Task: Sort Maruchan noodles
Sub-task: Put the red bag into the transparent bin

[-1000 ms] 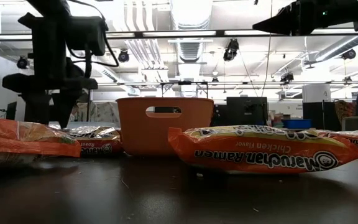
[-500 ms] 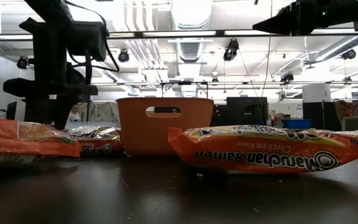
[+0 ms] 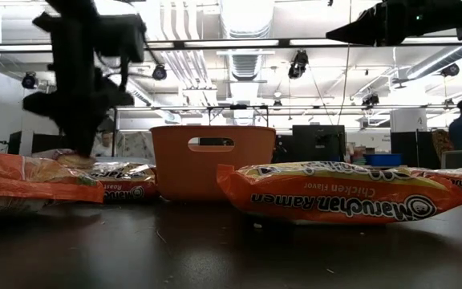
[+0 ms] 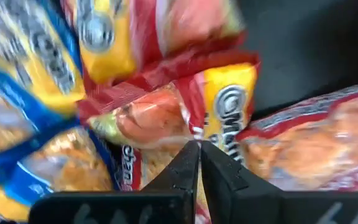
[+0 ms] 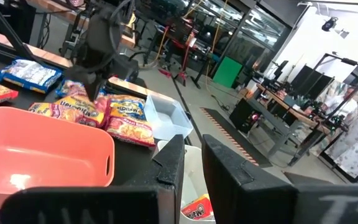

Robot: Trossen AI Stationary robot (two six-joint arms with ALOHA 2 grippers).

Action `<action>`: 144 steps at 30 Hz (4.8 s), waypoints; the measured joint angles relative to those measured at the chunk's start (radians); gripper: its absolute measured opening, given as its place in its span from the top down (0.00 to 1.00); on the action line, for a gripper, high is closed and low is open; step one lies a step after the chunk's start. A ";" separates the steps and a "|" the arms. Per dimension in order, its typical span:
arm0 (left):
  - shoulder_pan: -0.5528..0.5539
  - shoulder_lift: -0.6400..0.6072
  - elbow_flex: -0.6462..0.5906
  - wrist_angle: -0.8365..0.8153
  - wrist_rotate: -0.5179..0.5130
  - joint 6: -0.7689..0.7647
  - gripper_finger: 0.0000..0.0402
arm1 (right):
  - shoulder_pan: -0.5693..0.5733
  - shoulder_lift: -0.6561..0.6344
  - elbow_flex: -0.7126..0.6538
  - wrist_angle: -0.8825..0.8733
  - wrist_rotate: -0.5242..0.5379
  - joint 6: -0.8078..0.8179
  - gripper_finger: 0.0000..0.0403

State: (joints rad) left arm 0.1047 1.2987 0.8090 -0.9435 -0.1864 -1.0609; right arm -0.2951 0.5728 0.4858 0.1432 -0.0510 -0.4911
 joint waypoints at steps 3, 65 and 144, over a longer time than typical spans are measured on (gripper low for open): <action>0.000 -0.003 0.080 -0.050 -0.054 0.065 1.00 | 0.000 0.000 0.000 0.000 0.000 0.000 0.88; 0.036 0.003 -0.147 0.181 -0.088 0.012 0.66 | 0.000 0.000 0.000 -0.012 0.000 0.001 0.88; 0.666 0.335 0.417 -0.105 -0.704 0.608 1.00 | 0.000 0.000 -0.002 -0.064 0.079 0.010 0.88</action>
State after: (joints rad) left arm 0.7708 1.6337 1.2258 -1.0481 -0.8902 -0.4528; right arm -0.2955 0.5732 0.4839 0.0795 0.0280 -0.4812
